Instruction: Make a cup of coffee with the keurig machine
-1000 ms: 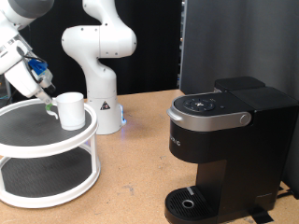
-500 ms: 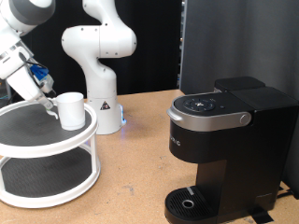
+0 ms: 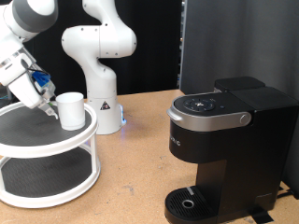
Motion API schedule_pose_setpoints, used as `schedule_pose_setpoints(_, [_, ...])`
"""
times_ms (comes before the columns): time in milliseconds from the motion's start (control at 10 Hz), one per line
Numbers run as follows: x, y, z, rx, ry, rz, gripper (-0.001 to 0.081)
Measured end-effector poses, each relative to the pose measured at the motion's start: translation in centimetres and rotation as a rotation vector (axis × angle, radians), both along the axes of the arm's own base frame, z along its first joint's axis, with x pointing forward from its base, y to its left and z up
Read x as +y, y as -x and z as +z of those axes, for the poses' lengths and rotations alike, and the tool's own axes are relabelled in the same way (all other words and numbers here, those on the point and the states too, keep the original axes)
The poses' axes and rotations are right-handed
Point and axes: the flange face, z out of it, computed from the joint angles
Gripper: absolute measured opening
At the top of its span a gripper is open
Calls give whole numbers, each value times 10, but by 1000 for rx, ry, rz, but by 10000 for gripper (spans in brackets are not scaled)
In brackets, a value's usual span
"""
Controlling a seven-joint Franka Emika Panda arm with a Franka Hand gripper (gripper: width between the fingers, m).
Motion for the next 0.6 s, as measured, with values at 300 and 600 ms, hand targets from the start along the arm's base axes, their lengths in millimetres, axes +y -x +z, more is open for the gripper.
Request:
schedule_pose_setpoints(300, [2, -2, -4, -2, -17, -8, 791])
schedule_pose_setpoints(600, [2, -3, -5, -6, -23, -11, 427])
